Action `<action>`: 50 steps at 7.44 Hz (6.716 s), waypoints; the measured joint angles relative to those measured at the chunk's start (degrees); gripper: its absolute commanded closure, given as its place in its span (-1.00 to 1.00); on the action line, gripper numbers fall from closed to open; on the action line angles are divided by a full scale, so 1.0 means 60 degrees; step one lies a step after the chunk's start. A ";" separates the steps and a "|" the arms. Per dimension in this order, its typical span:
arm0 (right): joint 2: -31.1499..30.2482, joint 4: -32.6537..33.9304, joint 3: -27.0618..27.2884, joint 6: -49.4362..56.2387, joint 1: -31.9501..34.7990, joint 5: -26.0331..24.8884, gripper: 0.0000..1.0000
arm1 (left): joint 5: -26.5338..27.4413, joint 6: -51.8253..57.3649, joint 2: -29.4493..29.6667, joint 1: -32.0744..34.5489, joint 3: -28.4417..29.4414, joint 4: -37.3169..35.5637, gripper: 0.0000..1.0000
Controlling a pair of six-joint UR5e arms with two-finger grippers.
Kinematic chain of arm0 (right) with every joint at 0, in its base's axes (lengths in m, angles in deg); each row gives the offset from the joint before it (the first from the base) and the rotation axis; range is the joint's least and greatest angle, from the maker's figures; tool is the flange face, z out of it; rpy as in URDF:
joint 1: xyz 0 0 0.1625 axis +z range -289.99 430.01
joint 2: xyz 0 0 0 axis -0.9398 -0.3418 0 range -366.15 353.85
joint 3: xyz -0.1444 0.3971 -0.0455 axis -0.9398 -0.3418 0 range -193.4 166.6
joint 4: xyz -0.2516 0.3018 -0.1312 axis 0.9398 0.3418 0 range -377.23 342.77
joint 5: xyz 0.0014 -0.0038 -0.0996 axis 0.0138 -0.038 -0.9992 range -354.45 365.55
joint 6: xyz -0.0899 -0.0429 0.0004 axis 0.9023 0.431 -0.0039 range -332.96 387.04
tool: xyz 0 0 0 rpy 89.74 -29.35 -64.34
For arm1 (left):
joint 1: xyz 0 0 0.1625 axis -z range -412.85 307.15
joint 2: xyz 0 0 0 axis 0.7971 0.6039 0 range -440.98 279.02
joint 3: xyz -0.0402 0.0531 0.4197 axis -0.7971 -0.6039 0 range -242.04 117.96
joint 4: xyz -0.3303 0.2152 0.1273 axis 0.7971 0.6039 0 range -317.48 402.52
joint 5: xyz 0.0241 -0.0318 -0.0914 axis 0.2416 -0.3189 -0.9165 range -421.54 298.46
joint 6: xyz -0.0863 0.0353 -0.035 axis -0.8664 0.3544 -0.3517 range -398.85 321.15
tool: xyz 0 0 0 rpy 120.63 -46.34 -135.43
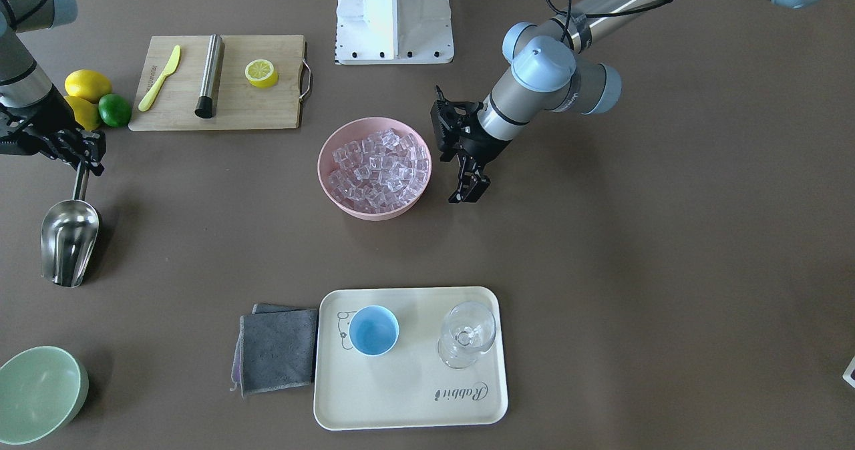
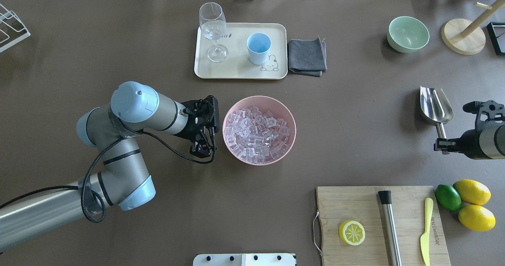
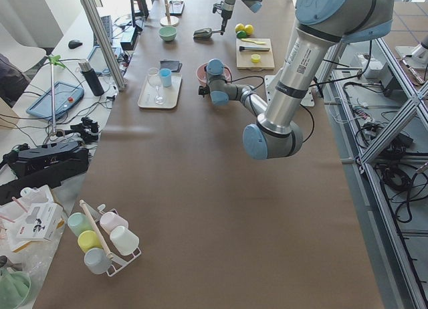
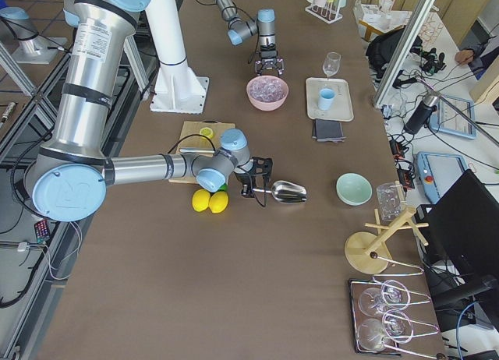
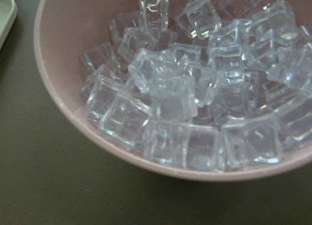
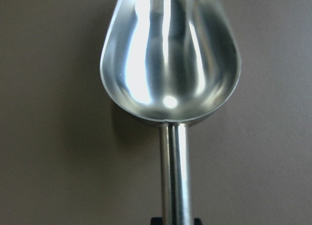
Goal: Put ice in cup with scoop
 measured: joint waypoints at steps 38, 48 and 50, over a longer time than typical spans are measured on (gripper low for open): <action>1.1233 1.7634 0.0833 1.3604 -0.1752 -0.1763 1.00 | 0.0234 -0.0757 0.0265 -0.0229 0.0656 0.1197 -0.98; 1.1515 1.7577 -0.0008 1.3870 -0.2602 -0.2803 1.00 | 0.0250 -0.0778 0.0320 -0.0250 0.0702 0.1187 -0.98; 1.1425 1.6934 -0.0138 1.3909 -0.2657 -0.2864 1.00 | 0.0249 -0.0778 0.0320 -0.0250 0.0702 0.1187 -0.98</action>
